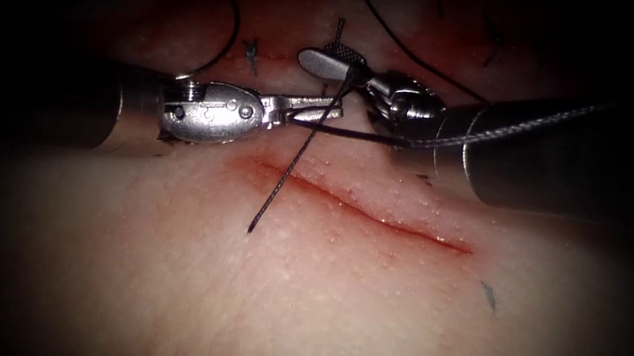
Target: Wound Closure
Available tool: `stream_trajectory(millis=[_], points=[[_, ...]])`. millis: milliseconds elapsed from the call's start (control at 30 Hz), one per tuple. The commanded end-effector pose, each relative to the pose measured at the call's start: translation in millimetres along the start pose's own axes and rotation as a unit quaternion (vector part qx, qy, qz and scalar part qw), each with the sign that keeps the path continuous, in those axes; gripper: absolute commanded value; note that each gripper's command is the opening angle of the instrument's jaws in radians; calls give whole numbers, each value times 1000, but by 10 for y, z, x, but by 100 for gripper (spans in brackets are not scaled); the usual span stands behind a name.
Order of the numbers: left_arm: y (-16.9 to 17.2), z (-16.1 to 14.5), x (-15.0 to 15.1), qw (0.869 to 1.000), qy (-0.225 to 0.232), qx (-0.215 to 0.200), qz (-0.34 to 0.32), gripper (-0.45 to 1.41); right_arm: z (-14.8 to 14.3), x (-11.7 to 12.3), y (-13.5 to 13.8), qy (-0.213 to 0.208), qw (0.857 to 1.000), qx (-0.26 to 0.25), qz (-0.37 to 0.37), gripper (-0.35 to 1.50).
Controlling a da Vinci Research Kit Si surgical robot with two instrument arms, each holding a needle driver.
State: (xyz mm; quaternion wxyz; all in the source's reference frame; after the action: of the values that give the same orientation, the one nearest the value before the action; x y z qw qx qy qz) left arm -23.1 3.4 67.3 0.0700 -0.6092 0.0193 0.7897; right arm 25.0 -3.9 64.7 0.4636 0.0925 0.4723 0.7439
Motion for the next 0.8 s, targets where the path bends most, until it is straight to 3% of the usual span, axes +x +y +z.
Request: stream_trajectory(millis=[33,67,100,167,333,800], points=[[1,7,-6,1000,0,0,-1,-45,5,-9,-2,-2,1000,2,1,46],[1,7,-7,1000,1,-1,0,-45,4,-9,-3,-2,1000,2,1,-5],[0,6,-7,1000,0,0,0,-45,3,-9,-4,0,1000,-4,2,-35],[0,5,-7,1000,-1,1,0,-45,1,-12,-6,2,1000,-30,1,-35],[1,-4,-8,1000,-2,1,0,-45,-4,-16,-13,7,999,-37,3,-35],[-8,-60,0,1000,-11,16,-7,-45,-46,-71,-46,8,999,6,-54,-35]])
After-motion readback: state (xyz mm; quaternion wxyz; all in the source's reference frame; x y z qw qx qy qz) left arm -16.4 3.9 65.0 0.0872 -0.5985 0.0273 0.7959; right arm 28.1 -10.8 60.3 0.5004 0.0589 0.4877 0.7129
